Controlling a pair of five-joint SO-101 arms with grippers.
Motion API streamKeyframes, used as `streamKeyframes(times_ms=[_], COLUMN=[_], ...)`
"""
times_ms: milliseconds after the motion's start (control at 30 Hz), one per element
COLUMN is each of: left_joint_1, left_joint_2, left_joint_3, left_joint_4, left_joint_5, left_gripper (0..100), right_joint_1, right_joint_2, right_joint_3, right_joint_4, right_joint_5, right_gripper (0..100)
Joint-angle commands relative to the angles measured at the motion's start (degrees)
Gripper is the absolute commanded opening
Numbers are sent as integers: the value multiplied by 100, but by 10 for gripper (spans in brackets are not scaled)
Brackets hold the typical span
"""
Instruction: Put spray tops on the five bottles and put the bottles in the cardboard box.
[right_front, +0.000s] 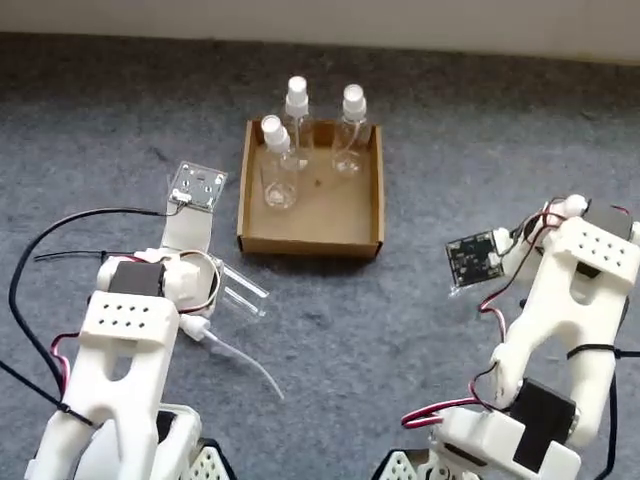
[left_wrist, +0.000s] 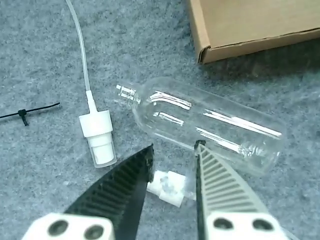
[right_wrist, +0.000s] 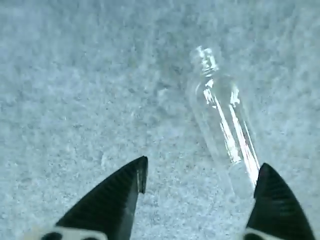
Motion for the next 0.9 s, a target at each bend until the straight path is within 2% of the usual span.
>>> streamKeyframes(times_ms=[0, 200, 567, 633, 733, 867], left_joint_1=[-75, -75, -75, -75, -84, -84], left_joint_2=[-198, -198, -198, -198, -198, -198], left_joint_3=[-31, -31, -31, -31, -31, -31], left_joint_4=[-79, -62, -44, -44, -44, -44], left_joint_5=[26, 26, 26, 26, 26, 26], left_gripper=[130, 130, 130, 130, 130, 130], right_joint_1=[-382, -796, -708, -708, -708, -708], right_joint_2=[-48, -48, -40, -40, -40, -48], right_joint_3=[101, 945, 2334, 2563, 2730, 2730], right_joint_4=[-136, -1182, -2475, -2659, -2800, -2809], right_joint_5=[-325, -615, -624, -677, -1204, -2453], right_gripper=[301, 301, 297, 266, 200, 123])
